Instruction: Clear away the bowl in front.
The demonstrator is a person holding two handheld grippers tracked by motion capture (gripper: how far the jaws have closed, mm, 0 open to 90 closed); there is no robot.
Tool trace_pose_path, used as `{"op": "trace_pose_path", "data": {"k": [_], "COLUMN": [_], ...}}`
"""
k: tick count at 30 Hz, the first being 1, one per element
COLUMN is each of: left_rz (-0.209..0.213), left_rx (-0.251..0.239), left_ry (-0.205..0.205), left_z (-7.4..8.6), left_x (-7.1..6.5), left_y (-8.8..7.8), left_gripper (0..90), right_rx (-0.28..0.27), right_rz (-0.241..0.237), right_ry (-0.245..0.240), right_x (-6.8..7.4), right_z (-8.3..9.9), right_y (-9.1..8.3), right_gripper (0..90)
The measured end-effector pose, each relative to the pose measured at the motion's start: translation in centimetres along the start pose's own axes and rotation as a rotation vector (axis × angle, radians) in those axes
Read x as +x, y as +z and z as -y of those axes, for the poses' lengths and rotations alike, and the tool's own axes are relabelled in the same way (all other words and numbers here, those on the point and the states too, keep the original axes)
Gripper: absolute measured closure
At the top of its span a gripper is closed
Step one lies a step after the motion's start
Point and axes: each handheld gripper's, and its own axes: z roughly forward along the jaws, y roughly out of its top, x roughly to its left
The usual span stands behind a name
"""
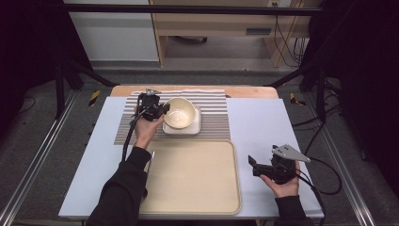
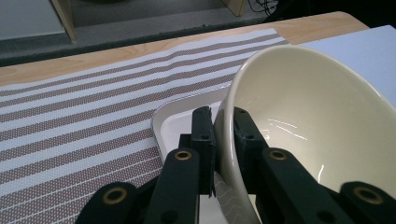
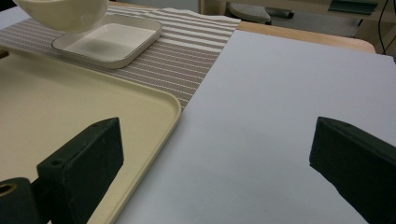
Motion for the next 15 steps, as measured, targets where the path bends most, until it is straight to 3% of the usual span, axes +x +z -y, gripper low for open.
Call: {"op": "trace_pose_path", "data": {"k": [15], "left_rz": [0.033], "left_rx": [-0.046], "left_ry": [0.082], "left_z": [0.2], "left_x": [-1.9], "left_y": [-4.9], "left_gripper": [81.2], "right_rx": [-0.005], "right_rz": [0.001], "right_ry": [-0.004], "right_x": [0.1], "right_z": [0.0], "right_y": [-0.1], "right_gripper": [3.1]}}
